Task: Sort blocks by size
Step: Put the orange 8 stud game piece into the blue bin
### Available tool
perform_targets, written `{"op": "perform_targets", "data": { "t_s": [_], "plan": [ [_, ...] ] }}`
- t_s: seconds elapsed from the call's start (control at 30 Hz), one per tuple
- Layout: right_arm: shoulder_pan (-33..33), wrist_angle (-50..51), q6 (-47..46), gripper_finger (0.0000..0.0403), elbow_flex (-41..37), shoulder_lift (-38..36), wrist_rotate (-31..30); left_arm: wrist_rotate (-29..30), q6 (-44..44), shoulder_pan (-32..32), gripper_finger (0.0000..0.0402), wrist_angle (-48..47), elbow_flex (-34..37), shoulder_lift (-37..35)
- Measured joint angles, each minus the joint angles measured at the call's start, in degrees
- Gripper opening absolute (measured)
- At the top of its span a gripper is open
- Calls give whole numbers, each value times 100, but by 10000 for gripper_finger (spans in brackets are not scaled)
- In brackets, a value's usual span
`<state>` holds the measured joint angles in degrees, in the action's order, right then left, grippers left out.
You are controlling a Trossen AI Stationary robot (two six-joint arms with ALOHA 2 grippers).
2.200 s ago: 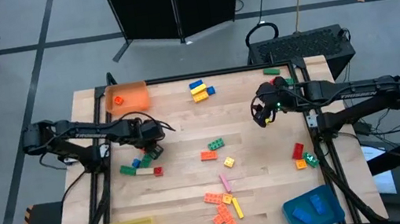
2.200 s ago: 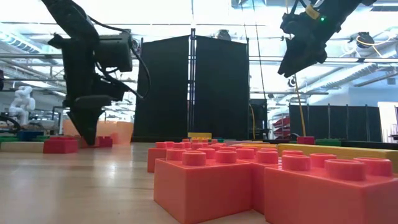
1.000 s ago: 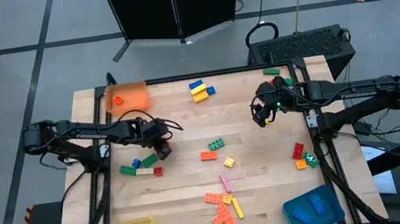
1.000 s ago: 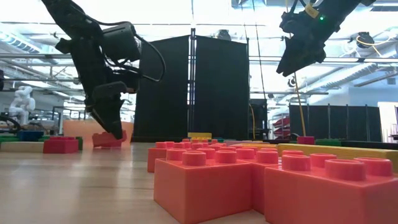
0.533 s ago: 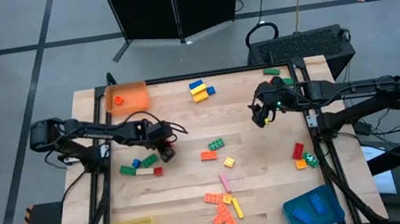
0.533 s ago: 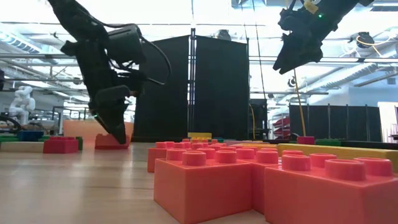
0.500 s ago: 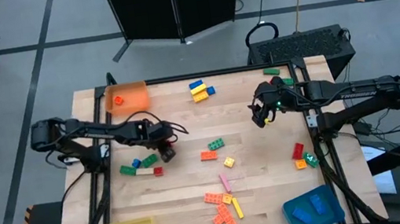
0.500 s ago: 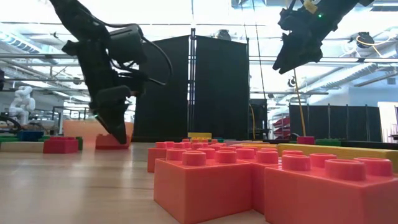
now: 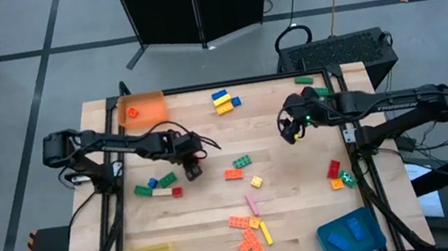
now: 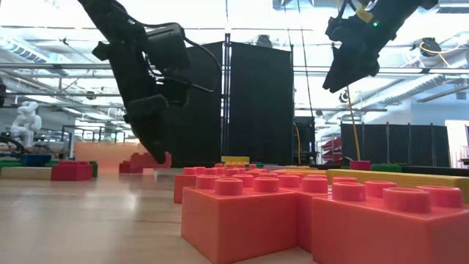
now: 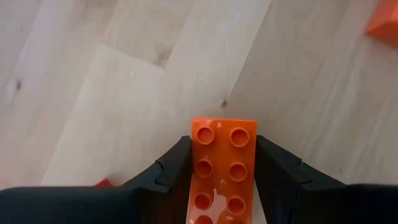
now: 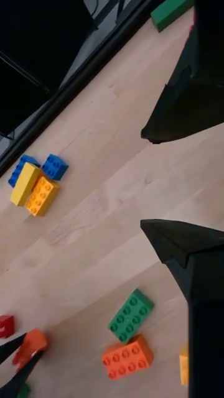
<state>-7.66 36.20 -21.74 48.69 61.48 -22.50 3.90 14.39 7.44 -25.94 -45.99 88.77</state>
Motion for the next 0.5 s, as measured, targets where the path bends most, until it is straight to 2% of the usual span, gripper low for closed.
{"op": "perform_targets", "data": {
  "t_s": [0.2,0.5],
  "plan": [
    [-108,43,35,205,0,311,-2,178,5,0,139,-447,-100,0],
    [-171,54,144,205,-2,542,13,275,7,-4,139,-348,-99,-2]
  ]
}}
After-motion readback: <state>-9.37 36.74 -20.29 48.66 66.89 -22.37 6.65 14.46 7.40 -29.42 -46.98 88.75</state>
